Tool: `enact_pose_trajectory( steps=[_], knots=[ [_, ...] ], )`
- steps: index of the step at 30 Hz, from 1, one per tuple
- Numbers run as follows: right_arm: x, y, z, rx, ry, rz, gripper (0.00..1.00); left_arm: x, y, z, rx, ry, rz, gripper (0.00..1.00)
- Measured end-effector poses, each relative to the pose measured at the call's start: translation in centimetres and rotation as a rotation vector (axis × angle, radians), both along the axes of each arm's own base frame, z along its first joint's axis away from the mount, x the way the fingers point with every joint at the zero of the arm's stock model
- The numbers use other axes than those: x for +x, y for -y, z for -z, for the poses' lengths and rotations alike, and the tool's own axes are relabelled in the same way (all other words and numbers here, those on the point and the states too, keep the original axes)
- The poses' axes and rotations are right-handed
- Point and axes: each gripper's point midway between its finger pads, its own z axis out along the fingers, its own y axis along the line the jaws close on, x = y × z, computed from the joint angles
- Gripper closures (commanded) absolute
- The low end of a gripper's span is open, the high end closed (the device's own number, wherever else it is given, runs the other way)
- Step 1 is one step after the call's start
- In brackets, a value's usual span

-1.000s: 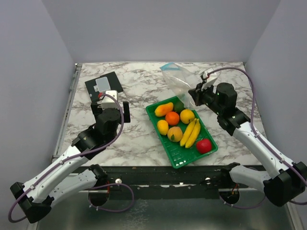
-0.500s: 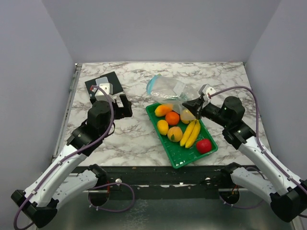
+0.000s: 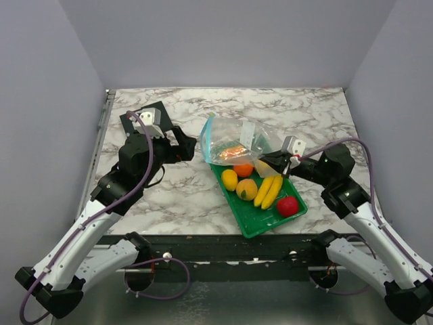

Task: Place the food in the zip-top bag and seal the zipper
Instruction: Open the zipper of the food storage bag.

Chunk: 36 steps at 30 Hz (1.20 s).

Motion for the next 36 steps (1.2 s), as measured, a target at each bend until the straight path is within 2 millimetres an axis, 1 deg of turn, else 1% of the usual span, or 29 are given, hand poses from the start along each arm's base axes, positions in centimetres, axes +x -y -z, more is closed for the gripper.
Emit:
enact_pose_trajectory(
  steps=[5, 9, 16, 21, 23, 27, 32, 36],
  knots=[
    [-1.5, 0.4, -0.1, -0.039, 0.040, -0.042, 0.99, -0.2, 0.9, -1.0, -0.029, -0.006, 0.046, 0.06],
    [-2.6, 0.7, -1.0, -0.041, 0.100, -0.068, 0.99, -0.1, 1.7, -1.5, -0.054, -0.017, 0.086, 0.07],
    [-3.7, 1.0, -2.1, -0.032, 0.163, -0.089, 0.99, 0.0, 3.2, -0.4, -0.078, -0.080, 0.167, 0.09],
    [-4.0, 0.9, -2.4, -0.024, 0.180, -0.103, 0.99, -0.3, 4.0, -0.1, -0.116, -0.123, 0.231, 0.13],
    [-4.1, 0.8, -2.4, -0.019, 0.188, -0.110, 0.99, -0.6, 4.4, -0.1, -0.135, -0.135, 0.260, 0.16],
    [-4.0, 0.7, -2.0, -0.013, 0.194, -0.116, 0.99, -1.2, 5.3, -0.5, -0.176, -0.151, 0.319, 0.19],
    [-3.7, 0.5, -1.4, -0.010, 0.200, -0.115, 0.99, -2.4, 6.3, -0.9, -0.217, -0.170, 0.395, 0.29],
    [-3.6, 0.5, -1.8, 0.001, 0.222, -0.114, 0.99, -3.3, 7.0, -0.4, -0.237, -0.201, 0.452, 0.34]
  ],
)
